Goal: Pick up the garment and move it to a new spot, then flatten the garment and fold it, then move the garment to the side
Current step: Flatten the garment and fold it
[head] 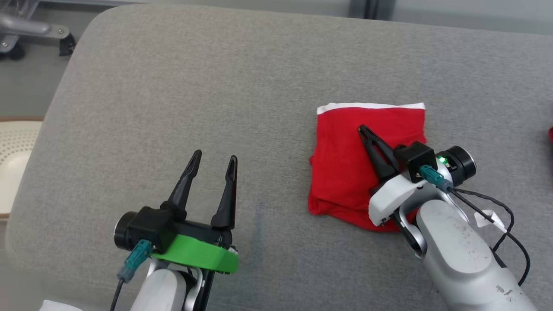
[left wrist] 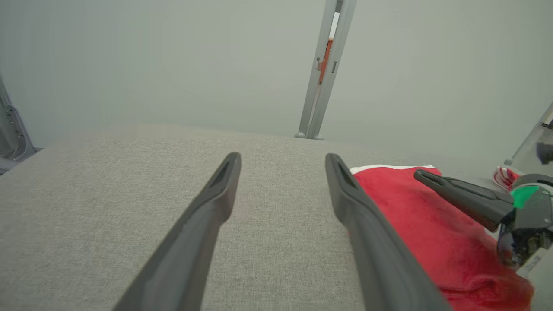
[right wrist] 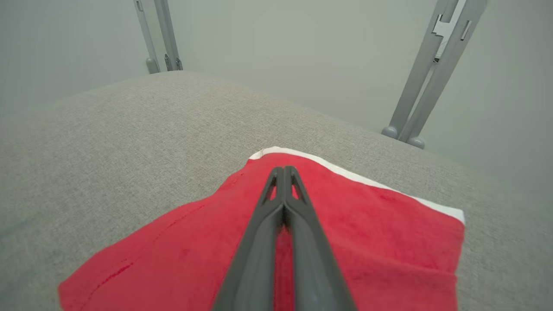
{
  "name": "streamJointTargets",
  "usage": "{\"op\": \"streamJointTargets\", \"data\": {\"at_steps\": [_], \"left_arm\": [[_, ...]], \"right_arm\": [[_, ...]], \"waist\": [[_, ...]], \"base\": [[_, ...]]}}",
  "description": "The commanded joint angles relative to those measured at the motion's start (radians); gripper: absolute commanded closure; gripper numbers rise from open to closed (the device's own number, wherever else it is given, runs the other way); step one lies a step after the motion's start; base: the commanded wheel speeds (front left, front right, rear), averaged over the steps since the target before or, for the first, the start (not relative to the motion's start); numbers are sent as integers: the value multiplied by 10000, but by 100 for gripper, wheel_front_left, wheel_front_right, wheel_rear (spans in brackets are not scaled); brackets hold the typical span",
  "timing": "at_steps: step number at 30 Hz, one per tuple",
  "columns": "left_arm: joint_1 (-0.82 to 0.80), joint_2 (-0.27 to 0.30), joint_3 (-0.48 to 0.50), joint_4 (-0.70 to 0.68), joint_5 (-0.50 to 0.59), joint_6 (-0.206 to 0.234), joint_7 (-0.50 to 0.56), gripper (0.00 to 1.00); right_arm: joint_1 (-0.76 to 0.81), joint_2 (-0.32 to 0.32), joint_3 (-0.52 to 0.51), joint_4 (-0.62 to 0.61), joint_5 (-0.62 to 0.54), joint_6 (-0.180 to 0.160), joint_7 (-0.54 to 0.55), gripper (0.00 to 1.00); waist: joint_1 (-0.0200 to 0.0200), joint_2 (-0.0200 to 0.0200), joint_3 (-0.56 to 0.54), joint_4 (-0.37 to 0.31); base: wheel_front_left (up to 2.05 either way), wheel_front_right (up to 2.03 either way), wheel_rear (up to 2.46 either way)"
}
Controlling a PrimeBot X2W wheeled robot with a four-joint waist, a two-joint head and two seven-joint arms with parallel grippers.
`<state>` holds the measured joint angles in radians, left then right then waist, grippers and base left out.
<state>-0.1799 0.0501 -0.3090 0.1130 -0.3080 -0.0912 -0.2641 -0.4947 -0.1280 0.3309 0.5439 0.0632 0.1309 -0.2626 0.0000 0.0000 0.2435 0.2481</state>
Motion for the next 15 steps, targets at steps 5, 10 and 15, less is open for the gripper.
{"op": "streamJointTargets", "data": {"at_steps": [5, 10, 15], "left_arm": [[-104, 14, -80, 37, -126, 123, 4, 0], [-14, 14, -49, 51, -124, 139, 4, 0], [-116, 14, -14, 60, -88, 175, 4, 0]], "right_arm": [[-444, -157, -319, 1164, -195, -3, -25, 100], [-444, -103, -751, 2146, -462, -3, -19, 100], [-534, 119, -535, 2591, -240, -1, 10, 100]], "waist": [[0, 0, 580, 1153], [0, 0, 594, 1241], [0, 0, 604, 1028]], "base": [[0, 0, 0], [0, 0, 0], [0, 0, 0]]}}
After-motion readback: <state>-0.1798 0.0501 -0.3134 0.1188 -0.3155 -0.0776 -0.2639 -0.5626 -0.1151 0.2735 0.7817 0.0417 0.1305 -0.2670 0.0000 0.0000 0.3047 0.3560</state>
